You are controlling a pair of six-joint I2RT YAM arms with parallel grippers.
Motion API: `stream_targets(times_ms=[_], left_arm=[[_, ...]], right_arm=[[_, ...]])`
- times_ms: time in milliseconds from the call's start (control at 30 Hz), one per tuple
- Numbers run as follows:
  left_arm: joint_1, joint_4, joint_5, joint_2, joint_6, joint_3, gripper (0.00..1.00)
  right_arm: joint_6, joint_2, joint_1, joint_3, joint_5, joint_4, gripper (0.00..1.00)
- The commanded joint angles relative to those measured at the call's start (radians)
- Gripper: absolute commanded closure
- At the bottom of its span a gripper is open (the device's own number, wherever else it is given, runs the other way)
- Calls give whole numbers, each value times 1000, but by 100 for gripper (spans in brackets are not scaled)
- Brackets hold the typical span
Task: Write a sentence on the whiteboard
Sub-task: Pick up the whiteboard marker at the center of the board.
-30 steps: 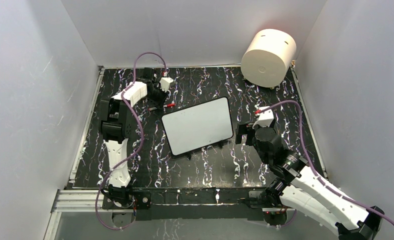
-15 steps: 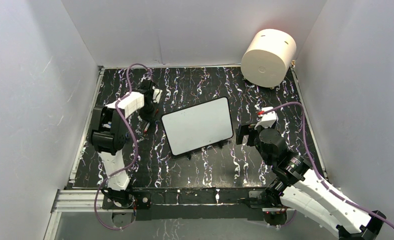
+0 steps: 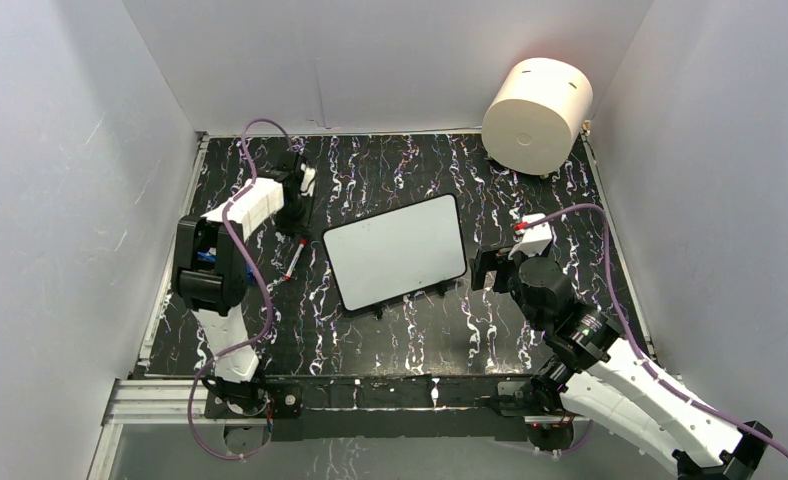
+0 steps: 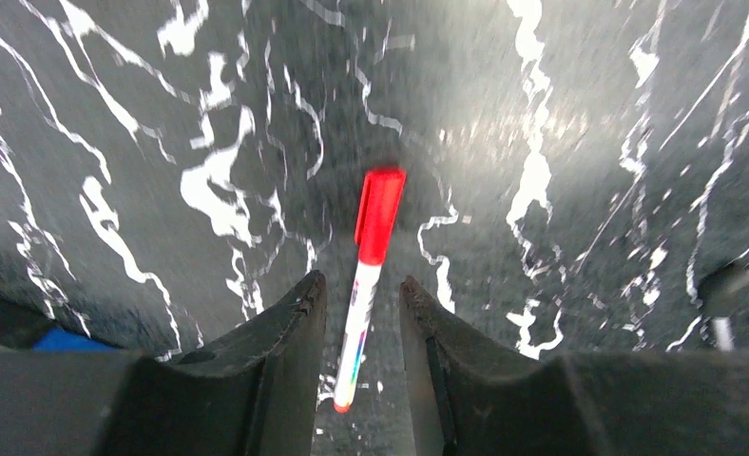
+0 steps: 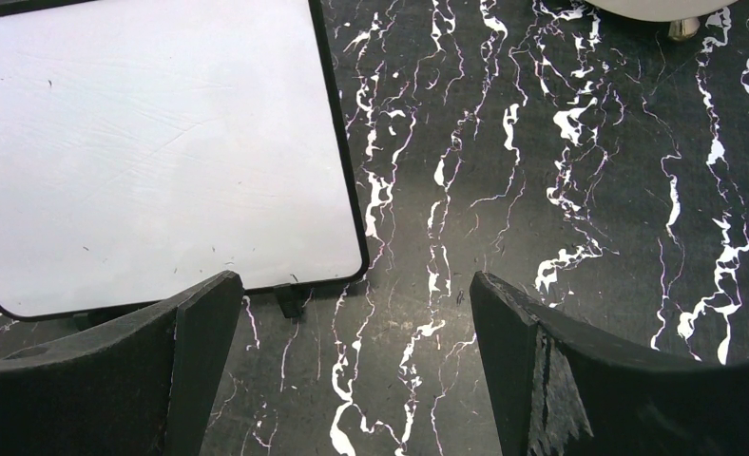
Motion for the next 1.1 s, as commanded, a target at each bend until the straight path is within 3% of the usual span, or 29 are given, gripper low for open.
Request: stream_targets(times_ms=[0, 467, 800, 1067], left_arm=[[3, -41, 28, 57, 27, 102, 66], [2, -113, 69, 180, 69, 187, 68], [-30, -146, -20, 234, 74, 193, 81], [-25, -125, -63, 169, 56, 181, 95]], right_arm=[[-4, -21, 1, 46, 8, 31, 1], [-4, -19, 1, 44, 20, 30, 1], [-7, -18, 1, 41, 22, 37, 1], [-13, -16, 0, 48, 25, 31, 1]])
